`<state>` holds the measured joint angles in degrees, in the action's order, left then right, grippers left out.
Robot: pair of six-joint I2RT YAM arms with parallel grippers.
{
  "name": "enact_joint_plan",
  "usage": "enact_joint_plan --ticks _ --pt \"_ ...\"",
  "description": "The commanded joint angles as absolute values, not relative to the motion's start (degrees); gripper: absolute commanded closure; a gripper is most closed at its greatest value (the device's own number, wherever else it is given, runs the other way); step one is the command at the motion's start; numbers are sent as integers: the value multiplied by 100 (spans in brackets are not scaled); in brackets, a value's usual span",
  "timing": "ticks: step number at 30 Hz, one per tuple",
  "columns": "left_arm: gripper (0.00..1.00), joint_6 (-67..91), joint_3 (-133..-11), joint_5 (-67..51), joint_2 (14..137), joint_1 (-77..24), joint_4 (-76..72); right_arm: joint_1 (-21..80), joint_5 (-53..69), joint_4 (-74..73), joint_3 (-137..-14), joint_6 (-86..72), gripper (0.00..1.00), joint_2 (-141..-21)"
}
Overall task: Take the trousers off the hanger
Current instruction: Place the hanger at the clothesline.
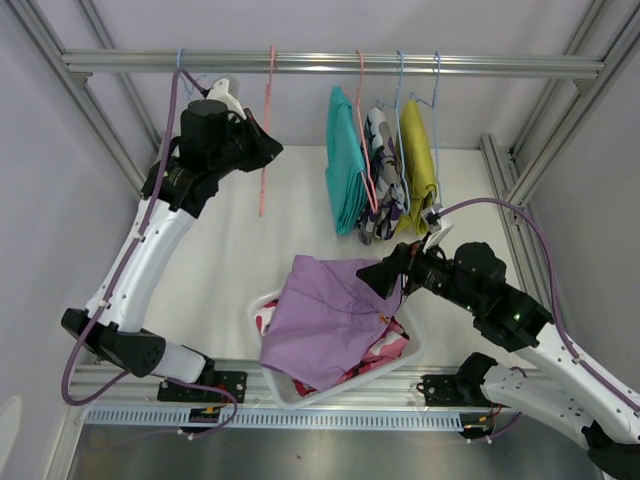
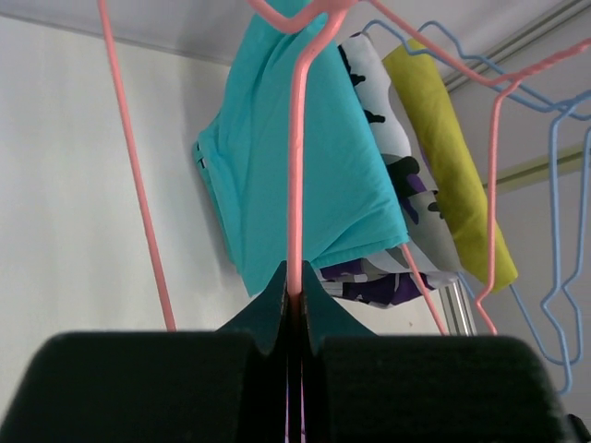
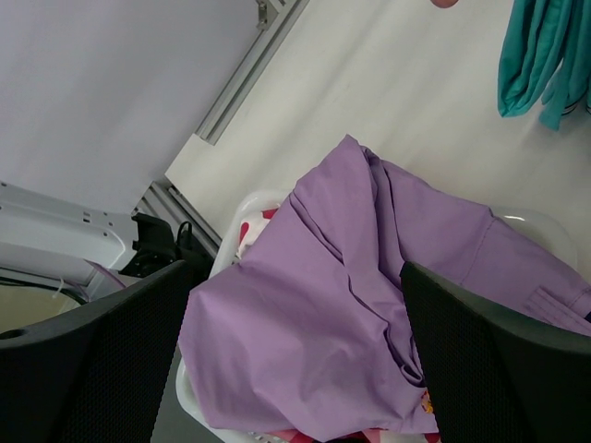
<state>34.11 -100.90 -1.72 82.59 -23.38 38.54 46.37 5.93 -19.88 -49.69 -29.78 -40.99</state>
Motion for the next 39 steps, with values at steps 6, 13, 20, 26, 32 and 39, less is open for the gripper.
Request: enact_joint_plan --ticks 6,13,20,26,32,39 --pt "99 3445 -10494 -220 8024 -2189 3471 4614 598 -1784 -4931 -3015 1 -4113" --pt "99 3463 -10503 -334 8226 -2057 3410 4597 571 -1758 -4878 -3015 1 -4157" --pt "100 3463 -10538 -492 8534 -1899 3419 4570 571 -1705 -4799 -3032 1 -4262" --pt "100 3463 -10003 -492 8324 -1881 3270 4562 659 -1556 -4650 -3146 1 -4254" --pt "99 3533 -8986 -536 7867 -1890 3112 4562 712 -1477 -4413 -3287 1 -4105" --pt "34 3603 -8086 -63 7199 -1994 3189 4570 721 -1512 -4158 -3384 0 -3850"
